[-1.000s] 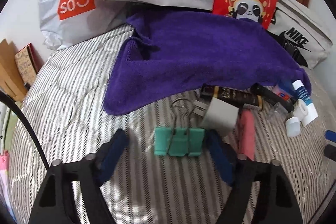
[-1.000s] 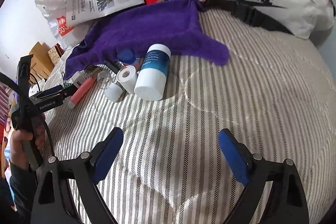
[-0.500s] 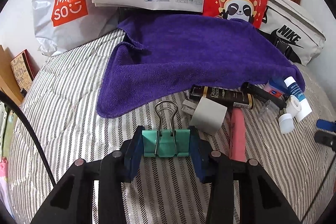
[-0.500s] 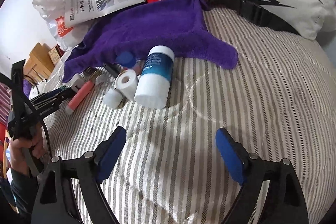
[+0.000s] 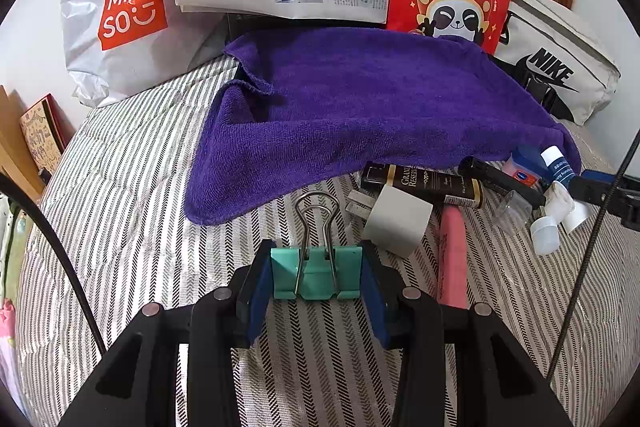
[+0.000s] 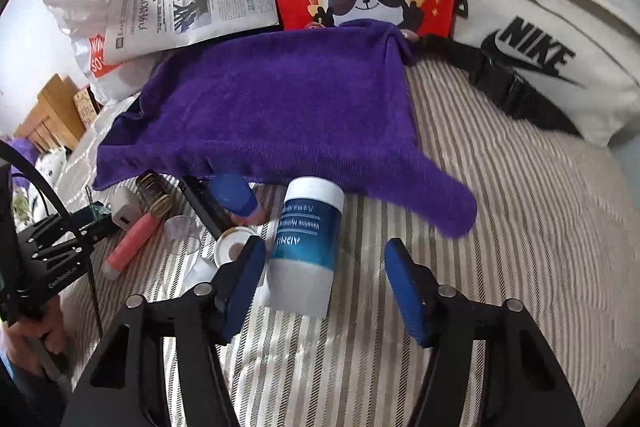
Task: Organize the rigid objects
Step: 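Grasp the white-and-blue Vaseline bottle with the right gripper while the left holds the clip, then carry the clip in the left gripper and bottle in the right onto the purple towel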
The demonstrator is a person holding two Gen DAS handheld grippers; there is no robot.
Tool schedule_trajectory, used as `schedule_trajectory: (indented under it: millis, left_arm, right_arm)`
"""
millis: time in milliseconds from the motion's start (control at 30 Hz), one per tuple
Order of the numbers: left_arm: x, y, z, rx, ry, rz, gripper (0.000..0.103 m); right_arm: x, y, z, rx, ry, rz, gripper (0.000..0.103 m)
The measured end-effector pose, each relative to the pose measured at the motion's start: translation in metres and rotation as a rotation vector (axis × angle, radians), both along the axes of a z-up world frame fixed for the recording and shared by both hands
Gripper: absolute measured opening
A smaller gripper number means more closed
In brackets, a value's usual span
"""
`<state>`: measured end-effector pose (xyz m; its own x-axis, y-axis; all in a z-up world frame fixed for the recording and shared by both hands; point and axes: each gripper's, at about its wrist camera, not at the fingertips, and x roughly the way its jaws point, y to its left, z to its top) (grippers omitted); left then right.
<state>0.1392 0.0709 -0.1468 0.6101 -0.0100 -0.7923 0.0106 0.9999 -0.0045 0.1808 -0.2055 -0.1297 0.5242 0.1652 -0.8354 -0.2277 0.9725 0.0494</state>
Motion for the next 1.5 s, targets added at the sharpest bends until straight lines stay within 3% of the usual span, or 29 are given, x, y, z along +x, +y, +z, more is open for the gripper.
schedule_trajectory:
  millis: [333,400,467,567,833,1067,1500]
  left_arm:
    - [0.000,0.000,0.000,-0.002,-0.001,0.001,0.039]
    - [0.000,0.000,0.000,-0.002,-0.001,0.001,0.039]
    - [0.000,0.000,0.000,-0.003,-0.002,0.001,0.039]
    - [0.000,0.000,0.000,-0.004,-0.003,0.001,0.039]
    - [0.000,0.000,0.000,-0.005,-0.005,0.002,0.039]
    - [-0.001,0.000,0.000,-0.009,-0.007,0.003,0.039]
    - [-0.019,0.021,0.012,-0.054,-0.002,0.053,0.039]
  right_arm:
    - [0.000,0.006,-0.009,-0.079,0.024,0.056,0.054]
    - [0.003,0.013,-0.016,-0.113,0.005,0.069,0.051]
    - [0.004,0.019,-0.022,-0.139,-0.018,0.086,0.037]
    - [-0.001,0.022,-0.024,-0.164,-0.050,0.094,0.037]
    - [0.003,0.012,-0.026,-0.082,-0.050,0.068,0.037]
    - [0.002,0.011,-0.024,-0.072,-0.042,0.072,0.037]
    - [-0.030,-0.012,0.001,-0.026,-0.016,0.072,0.036]
